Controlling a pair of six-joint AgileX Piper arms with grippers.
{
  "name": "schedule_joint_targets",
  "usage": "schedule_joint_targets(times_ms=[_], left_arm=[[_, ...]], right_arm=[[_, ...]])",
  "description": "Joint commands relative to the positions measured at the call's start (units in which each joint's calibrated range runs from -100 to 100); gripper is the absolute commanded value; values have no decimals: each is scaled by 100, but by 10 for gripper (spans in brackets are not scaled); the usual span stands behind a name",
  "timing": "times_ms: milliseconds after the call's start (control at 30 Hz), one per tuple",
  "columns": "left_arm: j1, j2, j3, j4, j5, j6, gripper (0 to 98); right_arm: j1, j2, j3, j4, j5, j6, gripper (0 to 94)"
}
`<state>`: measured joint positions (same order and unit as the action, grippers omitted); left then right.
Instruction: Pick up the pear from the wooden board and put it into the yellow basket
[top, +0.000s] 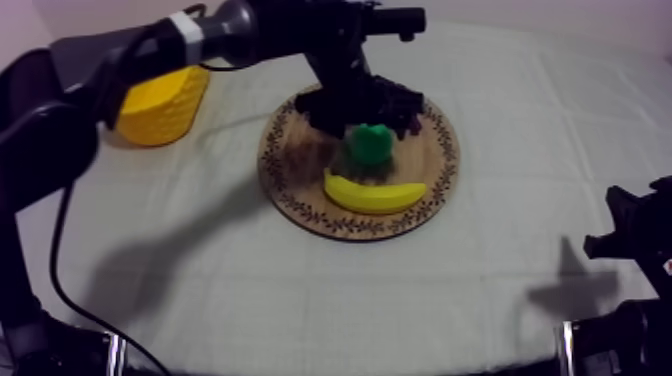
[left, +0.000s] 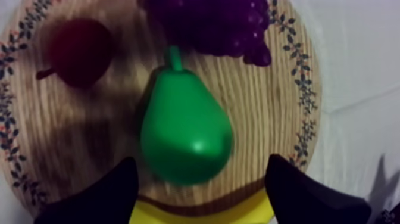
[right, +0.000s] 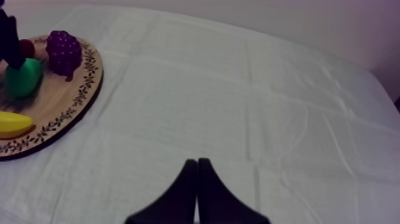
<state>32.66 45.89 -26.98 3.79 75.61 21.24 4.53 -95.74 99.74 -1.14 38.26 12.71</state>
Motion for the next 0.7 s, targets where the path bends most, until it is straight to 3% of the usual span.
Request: schedule_joint_targets(times_ms=[0, 167, 367, 467, 667], left_arm=[[-6, 574, -987, 22, 671, 15, 708], [-28, 1013, -1647, 47, 1357, 118, 594], [-33, 1140, -1786, -33, 1618, 213, 509], [-23, 960, -1566, -193, 1667, 287, 497], [-89, -332, -798, -722, 1970, 605, 493]], right_arm=[[-1, -2, 4, 0, -3, 2, 3], [-1, -2, 4, 0, -3, 2, 3], [-1, -2, 4, 0, -3, 2, 3], [-1, -2, 4, 0, -3, 2, 3], [-1, -2, 4, 0, -3, 0, 3]])
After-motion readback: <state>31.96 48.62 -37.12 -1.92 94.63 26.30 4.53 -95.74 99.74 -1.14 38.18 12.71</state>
